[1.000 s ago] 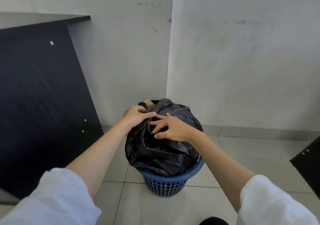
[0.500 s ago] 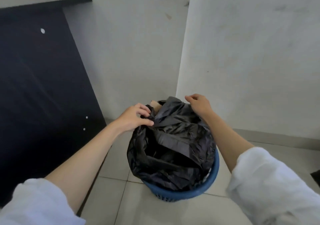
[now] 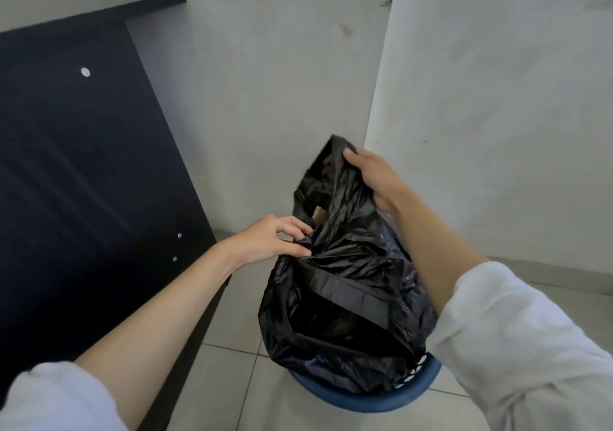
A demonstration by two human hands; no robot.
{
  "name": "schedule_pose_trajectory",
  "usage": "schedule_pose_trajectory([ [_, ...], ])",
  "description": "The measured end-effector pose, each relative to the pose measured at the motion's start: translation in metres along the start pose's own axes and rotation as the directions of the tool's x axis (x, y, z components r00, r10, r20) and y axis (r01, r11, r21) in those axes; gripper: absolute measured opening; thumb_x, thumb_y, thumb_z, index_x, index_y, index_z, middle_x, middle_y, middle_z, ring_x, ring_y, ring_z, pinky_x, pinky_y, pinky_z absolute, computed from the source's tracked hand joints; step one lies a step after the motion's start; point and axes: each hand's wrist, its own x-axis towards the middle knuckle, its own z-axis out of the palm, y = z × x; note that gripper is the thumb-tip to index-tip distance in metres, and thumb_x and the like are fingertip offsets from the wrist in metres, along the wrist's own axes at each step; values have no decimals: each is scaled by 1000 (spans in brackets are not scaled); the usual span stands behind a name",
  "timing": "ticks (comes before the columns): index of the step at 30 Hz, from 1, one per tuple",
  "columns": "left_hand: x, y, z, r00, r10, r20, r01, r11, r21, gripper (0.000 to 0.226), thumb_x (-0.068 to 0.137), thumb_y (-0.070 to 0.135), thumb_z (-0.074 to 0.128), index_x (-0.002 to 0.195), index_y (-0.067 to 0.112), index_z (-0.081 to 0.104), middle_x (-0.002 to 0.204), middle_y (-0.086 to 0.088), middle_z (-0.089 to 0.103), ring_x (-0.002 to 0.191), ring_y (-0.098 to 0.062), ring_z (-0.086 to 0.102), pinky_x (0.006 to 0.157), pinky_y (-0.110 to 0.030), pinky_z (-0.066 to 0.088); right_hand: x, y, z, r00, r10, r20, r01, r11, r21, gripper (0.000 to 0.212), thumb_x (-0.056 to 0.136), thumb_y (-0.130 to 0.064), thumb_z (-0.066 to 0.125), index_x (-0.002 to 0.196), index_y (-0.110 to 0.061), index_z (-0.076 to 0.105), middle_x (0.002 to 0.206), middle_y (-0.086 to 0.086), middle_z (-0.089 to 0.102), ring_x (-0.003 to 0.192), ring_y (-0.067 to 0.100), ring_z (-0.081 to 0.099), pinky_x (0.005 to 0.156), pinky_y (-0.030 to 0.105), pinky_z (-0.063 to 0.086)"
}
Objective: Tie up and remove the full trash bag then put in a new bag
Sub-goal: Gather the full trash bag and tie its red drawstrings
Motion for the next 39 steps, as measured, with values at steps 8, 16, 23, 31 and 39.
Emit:
schedule_pose_trajectory([
  [8, -23, -9, 26, 837, -10, -548, -59, 992, -108, 26, 77, 26, 77, 97, 9, 70, 117, 2, 56, 113, -13, 51, 103, -28, 37, -122, -41, -22, 963, -76, 260, 194, 862, -468, 11, 85, -10, 66, 86, -14, 55, 83, 9, 64, 68, 12, 61, 63, 18, 46],
  [16, -57, 37, 40, 762, 97, -640, 45, 978, 202, 29, 85, 32, 67, 86, 3, 70, 82, -8, 64, 83, -26, 59, 78, -38, 50, -214, 4, -17, 950, 132, 283, 211, 397, -893, 91, 78, -59, 65, 151, -32, 18, 147, -3, 39, 140, 18, 29, 118, 43, 16],
  [23, -54, 92, 35, 838, -96, -537, -126, 924, -362, 23, 82, 2, 69, 67, 7, 52, 68, -6, 57, 37, -4, 59, 39, -14, 47, -229, 49, 10, 947, -23, 319, 319, 128, -939, 127, 66, -74, 64, 151, -25, -16, 162, 0, 2, 149, 17, -3, 113, 63, -13],
  [31, -67, 74, 38, 939, -15, -344, -177, 836, -519, 22, 82, 13, 72, 103, 12, 65, 90, -2, 67, 78, -12, 65, 59, -18, 51, -208, 36, -5, 966, -207, 155, 228, 400, -888, 105, 67, -62, 73, 146, -45, 6, 142, 5, 41, 135, 25, 29, 113, 59, 16],
  [39, -78, 35, 16, 797, 56, -601, 22, 992, 121, 86, 71, 3, 75, 139, 27, 29, 140, -9, 30, 129, -26, 32, 107, -42, 34, -178, 34, -11, 986, -163, 14, 60, 280, -958, 89, 66, -68, 69, 140, -27, 39, 138, 3, 39, 135, 25, 24, 112, 51, 25],
])
